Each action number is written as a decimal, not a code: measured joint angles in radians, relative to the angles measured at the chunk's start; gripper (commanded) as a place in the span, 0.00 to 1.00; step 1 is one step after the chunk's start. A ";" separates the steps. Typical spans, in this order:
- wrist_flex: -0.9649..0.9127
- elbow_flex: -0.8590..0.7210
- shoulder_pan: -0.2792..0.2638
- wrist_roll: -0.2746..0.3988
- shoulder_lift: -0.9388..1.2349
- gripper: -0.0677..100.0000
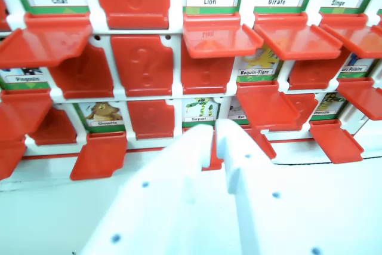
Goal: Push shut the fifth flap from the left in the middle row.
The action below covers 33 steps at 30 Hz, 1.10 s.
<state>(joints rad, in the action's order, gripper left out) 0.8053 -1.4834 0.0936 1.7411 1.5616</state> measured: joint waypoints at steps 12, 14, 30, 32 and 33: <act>0.387 0.049 -0.028 0.028 0.262 0.00; 0.448 0.087 -0.040 0.026 0.295 0.00; 0.535 0.230 -0.071 -0.012 0.476 0.00; 0.535 0.230 -0.077 -0.020 0.492 0.00; 0.535 0.230 -0.083 -0.023 0.503 0.00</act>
<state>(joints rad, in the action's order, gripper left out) 1.3407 -1.2533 0.0107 1.7181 2.0647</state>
